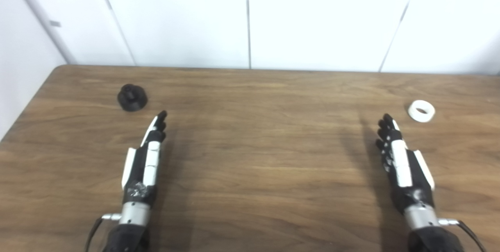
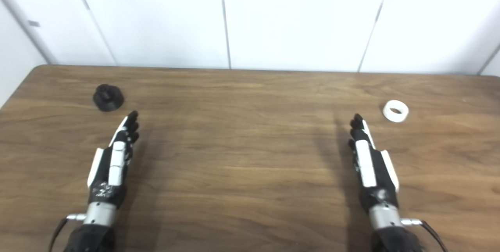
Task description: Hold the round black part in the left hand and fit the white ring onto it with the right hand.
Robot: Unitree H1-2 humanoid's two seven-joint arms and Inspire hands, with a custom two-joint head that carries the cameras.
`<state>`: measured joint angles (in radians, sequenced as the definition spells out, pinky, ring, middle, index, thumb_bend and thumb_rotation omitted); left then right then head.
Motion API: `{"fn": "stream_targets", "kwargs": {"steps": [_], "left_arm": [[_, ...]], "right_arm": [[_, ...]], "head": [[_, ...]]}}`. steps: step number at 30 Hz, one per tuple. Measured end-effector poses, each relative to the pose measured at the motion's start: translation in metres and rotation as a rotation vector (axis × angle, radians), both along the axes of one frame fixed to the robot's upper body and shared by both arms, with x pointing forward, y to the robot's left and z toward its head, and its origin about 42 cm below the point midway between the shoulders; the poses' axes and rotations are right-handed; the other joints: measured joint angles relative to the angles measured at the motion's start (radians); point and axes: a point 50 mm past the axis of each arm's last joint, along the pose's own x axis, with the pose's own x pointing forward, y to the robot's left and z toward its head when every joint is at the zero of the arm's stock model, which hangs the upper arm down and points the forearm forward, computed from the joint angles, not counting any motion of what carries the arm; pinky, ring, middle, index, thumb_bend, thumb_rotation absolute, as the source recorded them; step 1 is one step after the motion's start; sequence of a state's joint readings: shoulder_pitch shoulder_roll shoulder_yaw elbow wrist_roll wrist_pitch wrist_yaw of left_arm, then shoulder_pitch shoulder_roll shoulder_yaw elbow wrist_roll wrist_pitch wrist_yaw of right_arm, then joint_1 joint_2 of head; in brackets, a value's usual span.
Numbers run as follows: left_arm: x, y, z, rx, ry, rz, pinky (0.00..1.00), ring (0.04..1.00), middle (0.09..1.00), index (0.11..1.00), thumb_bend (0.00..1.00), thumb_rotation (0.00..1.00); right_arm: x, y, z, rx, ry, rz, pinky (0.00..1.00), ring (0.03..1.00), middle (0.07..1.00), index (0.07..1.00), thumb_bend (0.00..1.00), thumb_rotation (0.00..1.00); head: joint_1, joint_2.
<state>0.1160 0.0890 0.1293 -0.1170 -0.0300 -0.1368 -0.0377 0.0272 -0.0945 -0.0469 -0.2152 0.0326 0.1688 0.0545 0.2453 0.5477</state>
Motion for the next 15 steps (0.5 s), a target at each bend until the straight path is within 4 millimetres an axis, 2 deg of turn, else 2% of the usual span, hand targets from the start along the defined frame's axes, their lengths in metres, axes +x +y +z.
{"fn": "stream_targets", "kwargs": {"steps": [6,10,15], "left_arm": [[0.0005,-0.0056,-0.0001,0.019,-0.006,-0.008,1.00,1.000,1.000,0.967,0.48,0.94],[0.0000,-0.0073,0.0002,0.027,-0.024,-0.001,1.00,1.000,1.000,0.972,0.50,0.92],[-0.0004,-0.0093,-0.0002,0.027,-0.039,-0.005,1.00,1.000,1.000,0.975,0.45,0.95]], "right_arm": [[-0.0011,-0.0079,-0.0008,-0.016,-0.003,0.026,1.00,1.000,1.000,1.000,0.53,1.00],[-0.0013,-0.0081,-0.0012,-0.010,-0.003,0.031,1.00,1.000,1.000,1.000,0.49,1.00],[-0.0025,-0.0075,-0.0011,-0.006,0.002,0.032,1.00,1.000,1.000,1.000,0.48,1.00]], "head": [[0.048,-0.037],[0.072,-0.077],[0.078,-0.086]]}}
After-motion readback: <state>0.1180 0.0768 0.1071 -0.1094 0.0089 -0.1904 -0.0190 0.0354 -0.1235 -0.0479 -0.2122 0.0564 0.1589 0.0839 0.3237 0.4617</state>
